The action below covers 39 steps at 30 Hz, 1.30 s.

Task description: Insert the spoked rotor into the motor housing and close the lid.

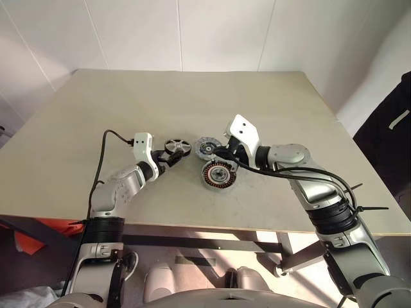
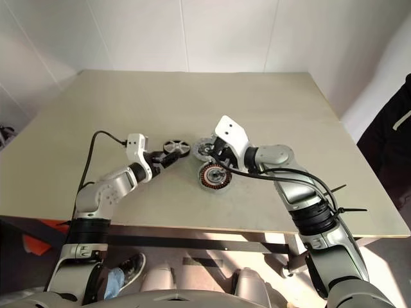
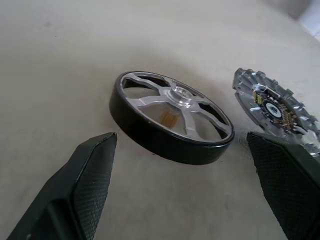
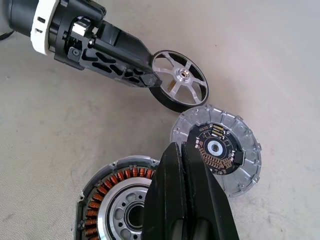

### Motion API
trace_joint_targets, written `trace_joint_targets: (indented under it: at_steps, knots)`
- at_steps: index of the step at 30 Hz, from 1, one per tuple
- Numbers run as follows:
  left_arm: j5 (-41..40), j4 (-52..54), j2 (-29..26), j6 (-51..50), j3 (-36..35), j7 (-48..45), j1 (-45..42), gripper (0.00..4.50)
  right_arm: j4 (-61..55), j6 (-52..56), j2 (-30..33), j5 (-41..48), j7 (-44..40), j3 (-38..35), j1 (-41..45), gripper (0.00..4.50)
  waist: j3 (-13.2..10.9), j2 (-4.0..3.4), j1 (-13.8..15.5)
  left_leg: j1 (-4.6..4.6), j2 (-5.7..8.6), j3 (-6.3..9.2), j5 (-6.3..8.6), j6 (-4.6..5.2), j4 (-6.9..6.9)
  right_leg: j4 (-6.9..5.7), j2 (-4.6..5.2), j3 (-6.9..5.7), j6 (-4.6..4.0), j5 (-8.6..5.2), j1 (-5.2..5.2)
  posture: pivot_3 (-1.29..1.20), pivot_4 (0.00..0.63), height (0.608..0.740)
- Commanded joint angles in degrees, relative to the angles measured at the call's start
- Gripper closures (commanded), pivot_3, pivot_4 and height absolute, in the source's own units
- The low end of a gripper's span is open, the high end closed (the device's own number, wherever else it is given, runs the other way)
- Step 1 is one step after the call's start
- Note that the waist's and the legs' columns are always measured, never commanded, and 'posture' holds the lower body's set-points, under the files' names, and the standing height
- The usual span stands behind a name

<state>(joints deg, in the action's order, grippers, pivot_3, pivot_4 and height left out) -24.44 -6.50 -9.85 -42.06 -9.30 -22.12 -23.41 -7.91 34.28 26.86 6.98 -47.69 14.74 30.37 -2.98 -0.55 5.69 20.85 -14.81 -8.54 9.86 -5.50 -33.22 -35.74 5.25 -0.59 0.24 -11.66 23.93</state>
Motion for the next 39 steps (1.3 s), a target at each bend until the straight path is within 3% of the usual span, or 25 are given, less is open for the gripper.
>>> trace_joint_targets:
  at_steps: [1, 12, 15, 25, 32, 39]
  knots:
    - [-3.0, -1.0, 1.7, -1.0, -2.9, 1.8, -3.0, 0.09, -3.0, 0.3, 0.5, 1.0, 0.5, -1.6, 0.1, 4.48, 0.0, 0.0, 0.0, 0.0, 0.0, 0.0, 0.0, 0.0, 0.0, 0.0, 0.0, 0.0, 0.0, 0.0, 0.0, 0.0, 0.0, 0.74]
    - [-6.4, -7.7, 5.9, -0.7, -7.4, 5.7, -5.3, 0.09, -3.7, 0.7, 3.0, 0.8, -0.4, -0.9, -2.7, 4.48, 0.0, 0.02, 0.1, 0.06, 0.02, 0.0, 0.02, 0.03, 0.0, 0.08, 0.01, -0.01, 0.0, 0.0, -0.01, 0.0, 0.0, 0.74]
    - [-6.9, -8.9, 6.1, -0.5, -8.4, 6.5, -5.4, 0.7, -3.6, 0.8, 2.9, 0.7, -0.3, -0.9, -3.0, 4.5, 0.0, 0.02, 0.1, 0.06, 0.02, 0.0, 0.02, 0.03, 0.0, 0.06, 0.01, -0.02, 0.01, 0.0, -0.03, 0.0, 0.0, 0.74]
    - [-8.6, -9.4, 5.5, -0.4, -9.9, 6.3, -5.5, 4.0, -2.7, 0.3, 4.3, 0.4, -1.2, -0.8, -4.1, 4.5, 0.0, 0.04, 0.2, 0.04, 0.05, -0.01, 0.03, 0.05, 0.01, 0.07, 0.02, -0.03, 0.01, 0.01, -0.12, 0.0, 0.0, 0.74]
    - [-9.4, -7.5, 5.1, -0.1, -9.8, 5.4, -4.6, 4.0, -5.3, 1.2, 5.1, 1.2, -2.5, -0.2, -5.5, 4.5, 0.0, 0.04, 0.1, 0.03, 0.03, -0.01, 0.11, 0.19, 0.01, 0.09, 0.02, -0.04, 0.02, 0.0, -0.18, 0.0, 0.0, 0.74]
    - [-14.8, -6.2, 4.4, -1.0, -14.9, 5.8, -5.2, 4.0, -4.8, 2.2, 3.5, 2.5, -2.7, 0.0, -5.6, 4.5, 0.0, 0.04, 0.0, 0.03, 0.02, -0.01, 0.11, 0.19, 0.02, 0.1, 0.02, -0.05, 0.02, 0.0, -0.18, 0.0, 0.0, 0.74]
